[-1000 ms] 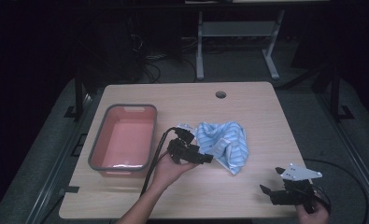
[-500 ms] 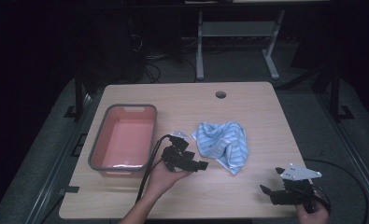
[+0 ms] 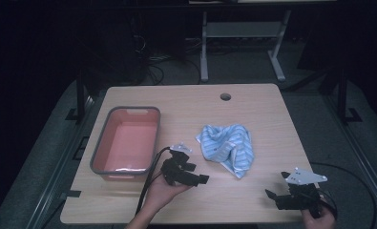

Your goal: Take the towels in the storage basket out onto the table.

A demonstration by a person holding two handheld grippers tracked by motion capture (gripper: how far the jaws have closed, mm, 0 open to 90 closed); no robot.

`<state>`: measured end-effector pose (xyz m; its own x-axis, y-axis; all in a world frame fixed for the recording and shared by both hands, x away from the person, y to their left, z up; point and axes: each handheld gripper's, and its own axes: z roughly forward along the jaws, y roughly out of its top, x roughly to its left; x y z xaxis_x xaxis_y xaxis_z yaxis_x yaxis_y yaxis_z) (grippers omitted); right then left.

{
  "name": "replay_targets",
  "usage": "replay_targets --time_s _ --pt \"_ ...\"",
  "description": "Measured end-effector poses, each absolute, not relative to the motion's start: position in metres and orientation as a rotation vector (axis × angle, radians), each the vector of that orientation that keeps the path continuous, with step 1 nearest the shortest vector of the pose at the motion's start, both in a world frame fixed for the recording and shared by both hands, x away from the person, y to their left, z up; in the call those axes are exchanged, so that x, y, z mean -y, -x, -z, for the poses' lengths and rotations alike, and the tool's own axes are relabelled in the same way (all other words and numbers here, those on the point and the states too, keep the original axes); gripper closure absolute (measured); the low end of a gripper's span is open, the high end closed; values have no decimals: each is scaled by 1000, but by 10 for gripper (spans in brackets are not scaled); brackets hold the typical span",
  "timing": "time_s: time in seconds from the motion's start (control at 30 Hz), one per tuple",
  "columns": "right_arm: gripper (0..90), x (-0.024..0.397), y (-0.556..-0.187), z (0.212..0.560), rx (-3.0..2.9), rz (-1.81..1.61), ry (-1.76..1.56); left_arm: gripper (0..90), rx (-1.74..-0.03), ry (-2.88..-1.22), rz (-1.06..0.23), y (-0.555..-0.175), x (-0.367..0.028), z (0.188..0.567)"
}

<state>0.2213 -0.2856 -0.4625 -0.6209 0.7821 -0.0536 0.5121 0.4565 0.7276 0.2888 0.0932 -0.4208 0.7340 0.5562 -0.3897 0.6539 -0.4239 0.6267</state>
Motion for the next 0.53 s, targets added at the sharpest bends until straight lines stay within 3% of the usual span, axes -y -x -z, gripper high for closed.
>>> replay_targets --time_s 0.37,0.53 --pt "138 285 -220 464 -2331 -989 -1100 268 -887 -2106 150 -266 -104 429" --pt "138 285 -221 465 -2334 -981 -1096 269 -882 -2142 67 -252 -110 436"
